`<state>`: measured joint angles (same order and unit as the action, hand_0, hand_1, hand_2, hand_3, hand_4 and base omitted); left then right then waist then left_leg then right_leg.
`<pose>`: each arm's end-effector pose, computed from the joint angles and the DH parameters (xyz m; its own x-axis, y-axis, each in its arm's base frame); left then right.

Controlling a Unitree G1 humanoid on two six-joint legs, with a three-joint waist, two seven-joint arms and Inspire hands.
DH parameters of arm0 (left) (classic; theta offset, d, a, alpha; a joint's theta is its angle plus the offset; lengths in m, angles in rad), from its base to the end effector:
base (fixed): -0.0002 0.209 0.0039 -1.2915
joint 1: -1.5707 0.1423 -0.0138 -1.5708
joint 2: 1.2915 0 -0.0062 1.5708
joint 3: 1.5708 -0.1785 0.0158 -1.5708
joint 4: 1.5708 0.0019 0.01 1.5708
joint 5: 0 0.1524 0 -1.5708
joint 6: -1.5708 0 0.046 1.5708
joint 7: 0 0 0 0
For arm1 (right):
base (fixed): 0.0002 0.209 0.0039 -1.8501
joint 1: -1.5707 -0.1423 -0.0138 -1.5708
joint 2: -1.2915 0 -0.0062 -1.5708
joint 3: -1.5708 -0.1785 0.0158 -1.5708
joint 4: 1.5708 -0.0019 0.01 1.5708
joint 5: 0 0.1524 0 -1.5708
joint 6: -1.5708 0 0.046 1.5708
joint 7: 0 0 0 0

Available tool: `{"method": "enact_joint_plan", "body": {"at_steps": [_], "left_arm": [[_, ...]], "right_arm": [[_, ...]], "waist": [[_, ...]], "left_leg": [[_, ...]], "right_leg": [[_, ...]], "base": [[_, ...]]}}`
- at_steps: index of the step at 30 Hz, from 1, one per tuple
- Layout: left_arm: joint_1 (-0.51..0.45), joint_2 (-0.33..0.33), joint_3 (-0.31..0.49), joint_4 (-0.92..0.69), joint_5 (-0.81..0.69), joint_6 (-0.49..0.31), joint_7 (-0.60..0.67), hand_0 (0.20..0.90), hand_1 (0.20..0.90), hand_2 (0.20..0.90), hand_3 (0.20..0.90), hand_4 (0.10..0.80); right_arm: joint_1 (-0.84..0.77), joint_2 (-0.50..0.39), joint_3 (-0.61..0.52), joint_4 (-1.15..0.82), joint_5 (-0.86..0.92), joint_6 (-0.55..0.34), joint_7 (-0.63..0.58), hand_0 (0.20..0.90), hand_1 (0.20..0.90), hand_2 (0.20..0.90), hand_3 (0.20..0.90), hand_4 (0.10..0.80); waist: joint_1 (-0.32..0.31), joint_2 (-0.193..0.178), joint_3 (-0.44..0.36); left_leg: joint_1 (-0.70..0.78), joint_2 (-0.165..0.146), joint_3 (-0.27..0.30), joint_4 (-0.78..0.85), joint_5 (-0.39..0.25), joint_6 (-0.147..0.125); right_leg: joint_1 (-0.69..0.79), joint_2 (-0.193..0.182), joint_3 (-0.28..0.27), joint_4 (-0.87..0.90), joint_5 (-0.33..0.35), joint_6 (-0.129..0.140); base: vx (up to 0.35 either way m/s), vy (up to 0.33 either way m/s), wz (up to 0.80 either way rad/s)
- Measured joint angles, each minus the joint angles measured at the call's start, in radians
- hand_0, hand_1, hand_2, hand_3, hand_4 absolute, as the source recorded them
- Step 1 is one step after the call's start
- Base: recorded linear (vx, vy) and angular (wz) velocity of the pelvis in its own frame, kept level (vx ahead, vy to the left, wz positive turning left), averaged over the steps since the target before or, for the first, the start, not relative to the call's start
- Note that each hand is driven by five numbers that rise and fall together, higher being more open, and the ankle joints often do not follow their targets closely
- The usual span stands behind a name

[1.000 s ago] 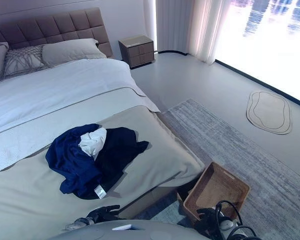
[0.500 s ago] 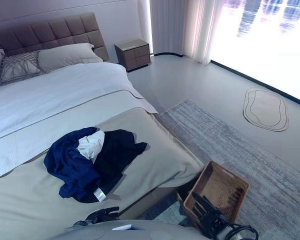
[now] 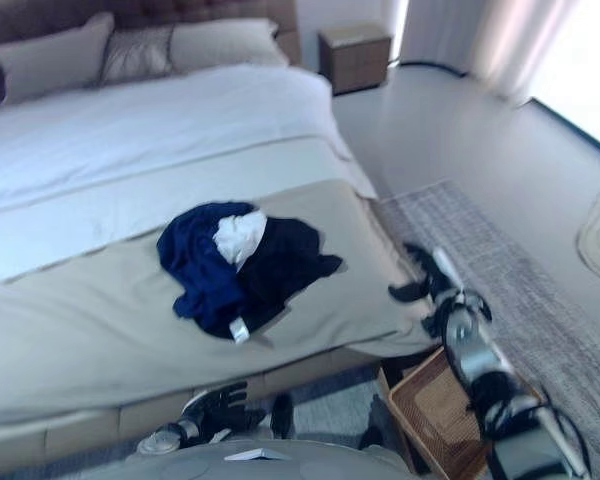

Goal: Pick up the clothes from the bed and place them into the basket

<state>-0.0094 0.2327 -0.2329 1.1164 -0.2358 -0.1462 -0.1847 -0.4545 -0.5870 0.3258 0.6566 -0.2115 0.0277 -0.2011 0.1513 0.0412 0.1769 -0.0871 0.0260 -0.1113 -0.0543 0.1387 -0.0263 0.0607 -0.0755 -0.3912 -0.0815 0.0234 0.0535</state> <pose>0.1050 0.2098 -0.1154 0.5483 -0.0884 -0.8316 0.1246 0.9919 -0.0234 0.2870 -0.2459 0.0513 0.9794 -0.1596 -0.1241 -0.0077 0.5842 -0.8116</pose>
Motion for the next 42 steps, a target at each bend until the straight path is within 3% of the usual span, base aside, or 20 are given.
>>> {"method": "enact_joint_plan", "body": {"at_steps": [3, 6, 11, 13, 18, 23, 25, 27, 28, 35, 38, 42], "left_arm": [[-0.06, -0.001, -0.022, -0.008, -0.017, -0.034, -0.015, 0.9, 0.9, 0.9, 0.9, 0.8], [-0.1, 0.0, -0.03, -0.048, -0.042, -0.037, -0.022, 0.9, 0.9, 0.9, 0.9, 0.8], [-0.134, 0.007, -0.027, -0.066, -0.096, -0.076, -0.04, 0.9, 0.9, 0.9, 0.9, 0.8], [-0.138, 0.014, -0.027, -0.082, -0.121, -0.082, -0.038, 0.9, 0.9, 0.9, 0.9, 0.8], [-0.141, 0.067, -0.029, -0.069, -0.142, -0.09, -0.037, 0.9, 0.9, 0.9, 0.9, 0.8], [-0.139, 0.098, -0.029, -0.063, -0.176, -0.091, -0.039, 0.9, 0.9, 0.9, 0.9, 0.8], [-0.137, 0.098, -0.028, -0.063, -0.18, -0.093, -0.045, 0.9, 0.9, 0.9, 0.9, 0.8], [-0.135, 0.099, -0.027, -0.071, -0.198, -0.095, -0.049, 0.9, 0.9, 0.9, 0.9, 0.8], [-0.135, 0.102, -0.027, -0.076, -0.2, -0.095, -0.049, 0.9, 0.9, 0.9, 0.9, 0.8], [-0.122, 0.131, -0.023, -0.086, -0.207, -0.091, -0.048, 0.9, 0.9, 0.9, 0.9, 0.8], [-0.107, 0.14, 0.018, -0.085, -0.205, -0.082, -0.038, 0.9, 0.9, 0.9, 0.9, 0.8], [-0.072, 0.168, 0.074, -0.087, -0.193, -0.072, -0.035, 0.9, 0.9, 0.9, 0.9, 0.8]], "right_arm": [[-0.203, -0.021, 0.054, 0.073, -0.136, 0.054, -0.065, 0.9, 0.9, 0.9, 0.9, 0.8], [-0.35, -0.025, 0.088, 0.122, -0.198, 0.089, -0.126, 0.9, 0.9, 0.9, 0.9, 0.8], [-0.484, -0.026, 0.173, 0.138, -0.213, 0.126, -0.15, 0.9, 0.9, 0.9, 0.9, 0.8], [-0.539, -0.024, 0.217, 0.158, -0.213, 0.145, -0.147, 0.9, 0.9, 0.9, 0.9, 0.8], [-0.667, -0.021, 0.241, 0.269, -0.21, 0.191, -0.135, 0.9, 0.9, 0.9, 0.9, 0.8], [-0.745, -0.019, 0.241, 0.388, -0.196, 0.254, -0.102, 0.9, 0.9, 0.9, 0.9, 0.8], [-0.76, -0.018, 0.241, 0.413, -0.192, 0.284, -0.084, 0.9, 0.9, 0.9, 0.9, 0.8], [-0.788, -0.013, 0.251, 0.467, -0.182, 0.326, -0.03, 0.432, 0.432, 0.432, 0.354, 0.254], [-0.798, -0.013, 0.252, 0.491, -0.164, 0.338, -0.013, 0.3, 0.3, 0.3, 0.2, 0.1], [-0.81, -0.023, 0.238, 0.458, -0.057, 0.33, -0.076, 0.3, 0.3, 0.3, 0.2, 0.1], [-0.808, -0.029, 0.224, 0.289, 0.013, 0.315, -0.153, 0.3, 0.3, 0.3, 0.2, 0.1], [-0.763, -0.039, 0.113, 0.009, 0.032, 0.242, -0.275, 0.3, 0.3, 0.3, 0.2, 0.1]], "waist": [[0.061, 0.029, 0.069], [0.128, 0.046, 0.131], [0.203, 0.032, 0.202], [0.226, 0.029, 0.227], [0.268, 0.01, 0.289], [0.314, -0.003, 0.329], [0.323, -0.004, 0.33], [0.334, -0.005, 0.33], [0.337, -0.006, 0.331], [0.332, -0.023, 0.337], [0.307, -0.039, 0.339], [0.283, -0.099, 0.333]], "left_leg": [[-0.077, -0.016, -0.065, 0.033, 0.02, -0.016], [-0.135, -0.028, -0.115, 0.051, 0.027, -0.021], [-0.177, -0.052, -0.163, 0.054, 0.026, -0.024], [-0.203, -0.08, -0.183, 0.075, 0.026, -0.024], [-0.276, -0.115, -0.184, 0.142, 0.02, -0.031], [-0.328, -0.119, -0.189, 0.19, -0.011, -0.036], [-0.36, -0.129, -0.191, 0.218, -0.03, -0.038], [-0.39, -0.132, -0.192, 0.244, -0.031, -0.037], [-0.399, -0.132, -0.194, 0.249, -0.034, -0.034], [-0.402, -0.127, -0.19, 0.274, -0.04, -0.025], [-0.381, -0.115, -0.179, 0.274, -0.044, -0.019], [-0.308, -0.104, -0.138, 0.259, -0.06, -0.002]], "right_leg": [[-0.044, -0.01, -0.059, 0.038, -0.004, 0.011], [-0.1, -0.025, -0.099, 0.103, -0.038, 0.006], [-0.164, -0.076, -0.134, 0.224, -0.11, 0.006], [-0.182, -0.105, -0.136, 0.259, -0.125, 0.016], [-0.235, -0.142, -0.136, 0.313, -0.131, 0.021], [-0.272, -0.146, -0.14, 0.342, -0.132, 0.022], [-0.289, -0.155, -0.142, 0.354, -0.147, 0.037], [-0.312, -0.156, -0.142, 0.368, -0.15, 0.036], [-0.319, -0.157, -0.143, 0.375, -0.152, 0.033], [-0.316, -0.156, -0.135, 0.374, -0.153, 0.032], [-0.287, -0.138, -0.129, 0.336, -0.151, 0.03], [-0.216, -0.117, -0.082, 0.271, -0.127, 0.023]], "base": [[-0.101, 0.005, 0.61], [0.02, -0.007, 0.46], [0.024, 0.073, 0.4], [0.005, 0.105, 0.36], [0.016, 0.075, 0.19], [0.005, 0.028, 0.06], [-0.003, 0.011, 0.09], [-0.008, -0.027, 0.05], [0.005, -0.032, 0.05], [0.039, -0.067, -0.02], [0.063, -0.063, -0.16], [0.095, -0.065, -0.23]]}}
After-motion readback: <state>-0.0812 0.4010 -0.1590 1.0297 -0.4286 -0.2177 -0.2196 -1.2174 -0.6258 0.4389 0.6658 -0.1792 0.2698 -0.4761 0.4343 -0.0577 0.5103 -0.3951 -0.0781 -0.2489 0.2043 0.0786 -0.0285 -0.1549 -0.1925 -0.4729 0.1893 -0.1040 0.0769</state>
